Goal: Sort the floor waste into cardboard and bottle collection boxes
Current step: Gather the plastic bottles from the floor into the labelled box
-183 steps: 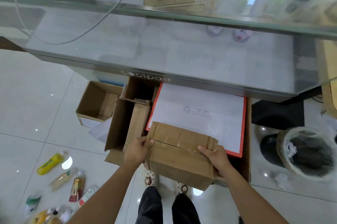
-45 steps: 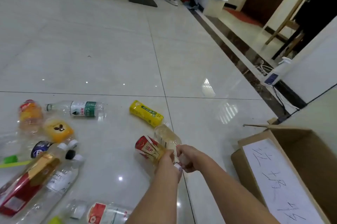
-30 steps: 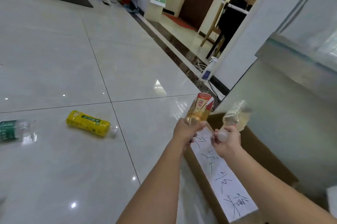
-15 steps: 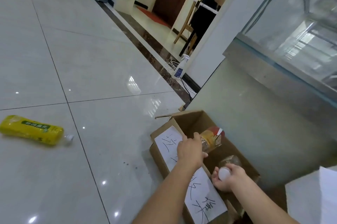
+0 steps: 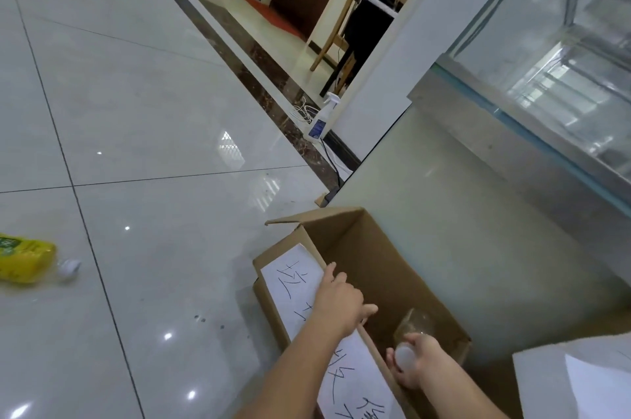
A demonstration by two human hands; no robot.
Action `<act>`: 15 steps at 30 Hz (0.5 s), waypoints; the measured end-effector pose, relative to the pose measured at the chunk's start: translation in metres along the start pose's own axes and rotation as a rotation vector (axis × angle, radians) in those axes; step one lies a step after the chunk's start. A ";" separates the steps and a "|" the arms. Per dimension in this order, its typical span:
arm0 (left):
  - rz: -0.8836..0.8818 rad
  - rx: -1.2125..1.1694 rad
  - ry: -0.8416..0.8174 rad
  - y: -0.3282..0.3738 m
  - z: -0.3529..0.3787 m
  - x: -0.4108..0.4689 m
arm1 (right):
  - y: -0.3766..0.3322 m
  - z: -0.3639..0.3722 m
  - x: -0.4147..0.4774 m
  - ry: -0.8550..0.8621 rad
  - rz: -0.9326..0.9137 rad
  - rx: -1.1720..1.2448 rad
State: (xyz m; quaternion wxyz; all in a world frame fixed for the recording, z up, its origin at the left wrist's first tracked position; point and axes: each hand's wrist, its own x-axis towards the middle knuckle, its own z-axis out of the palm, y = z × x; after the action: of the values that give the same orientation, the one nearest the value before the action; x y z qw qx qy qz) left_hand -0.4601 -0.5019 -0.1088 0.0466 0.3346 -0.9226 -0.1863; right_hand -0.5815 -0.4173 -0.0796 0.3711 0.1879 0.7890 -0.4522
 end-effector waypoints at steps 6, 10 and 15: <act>0.151 0.103 -0.103 -0.036 -0.010 -0.016 | 0.018 0.015 0.016 -0.085 -0.030 -0.168; 0.095 0.128 0.025 -0.046 -0.009 -0.037 | 0.033 0.033 0.027 -0.097 -0.045 -0.225; -0.018 0.149 0.113 -0.080 -0.024 -0.070 | 0.034 0.070 0.022 -0.204 -0.120 -0.231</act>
State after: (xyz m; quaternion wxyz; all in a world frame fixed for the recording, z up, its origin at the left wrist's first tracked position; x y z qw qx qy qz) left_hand -0.3529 -0.5213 -0.1142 0.0718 0.3553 -0.9268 -0.0982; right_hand -0.5454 -0.4605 -0.1380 0.4410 0.0495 0.8037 -0.3963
